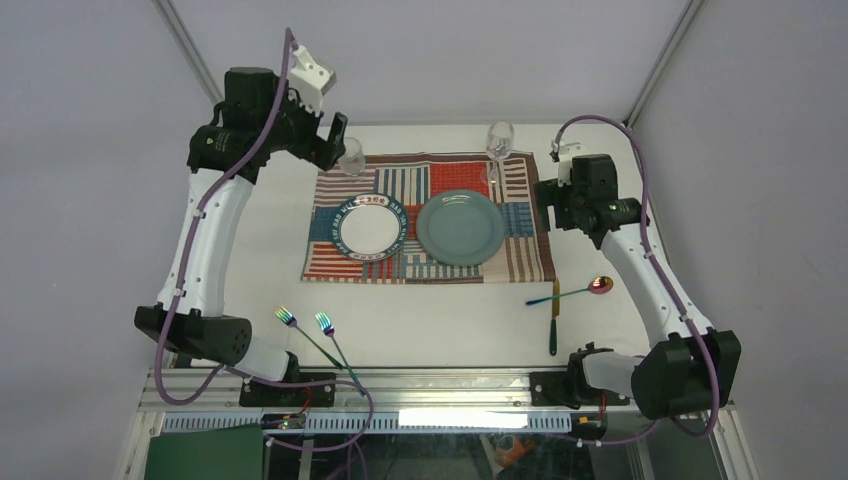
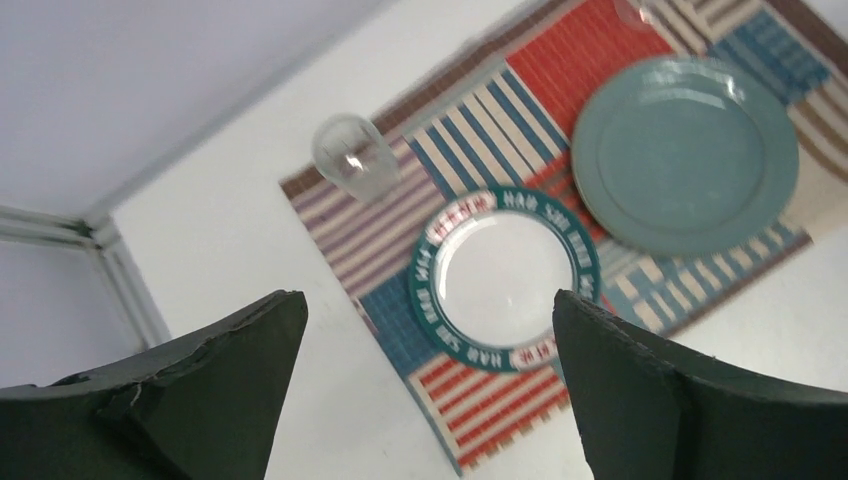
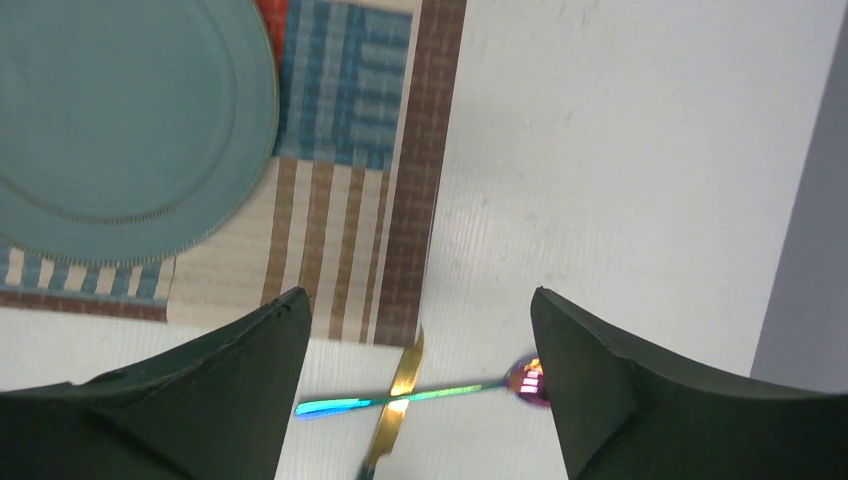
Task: Set the dinner table for one person
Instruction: Place the cup on the napkin, then pick up the knife at the center of the board.
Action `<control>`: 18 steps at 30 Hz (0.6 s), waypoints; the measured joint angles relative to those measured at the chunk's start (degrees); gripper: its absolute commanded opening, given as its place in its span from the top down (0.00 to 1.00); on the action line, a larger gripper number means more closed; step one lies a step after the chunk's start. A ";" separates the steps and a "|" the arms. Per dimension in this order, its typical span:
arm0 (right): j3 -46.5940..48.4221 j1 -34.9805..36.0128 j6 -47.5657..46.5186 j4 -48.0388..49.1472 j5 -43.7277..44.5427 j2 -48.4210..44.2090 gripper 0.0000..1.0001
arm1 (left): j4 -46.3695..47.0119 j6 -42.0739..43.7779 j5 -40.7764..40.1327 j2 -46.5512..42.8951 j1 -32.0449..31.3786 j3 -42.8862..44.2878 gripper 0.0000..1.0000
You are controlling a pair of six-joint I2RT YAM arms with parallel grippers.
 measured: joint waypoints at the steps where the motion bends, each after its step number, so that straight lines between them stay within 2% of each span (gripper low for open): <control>1: 1.33 0.00 0.96 -3.58 0.11 0.85 0.16 | -0.42 0.37 0.74 -0.87 0.00 -2.12 0.01; 5: 2.56 -0.11 3.50 -12.31 -0.31 1.16 0.15 | -2.73 2.89 4.90 1.46 -0.11 -11.45 0.01; 8: 1.46 -0.17 3.87 -14.29 -1.03 0.48 0.16 | -5.57 5.18 8.07 5.49 -0.92 -15.89 0.02; 11: -1.18 -0.17 3.74 -15.65 -0.98 -0.42 0.20 | -8.81 7.43 11.06 7.67 -4.02 -16.98 0.09; 12: -1.73 -0.20 3.52 -16.46 -0.96 -0.31 0.27 | -9.86 8.46 12.24 7.87 -5.84 -16.98 0.12; 13: -2.12 -0.22 2.99 -17.40 -1.14 -0.04 0.29 | -10.64 9.31 13.20 7.89 -7.72 -16.98 0.13; 18: -2.40 -0.22 -1.86 -22.93 -1.27 0.31 0.24 | -13.42 12.57 15.89 7.85 -14.40 -18.43 0.16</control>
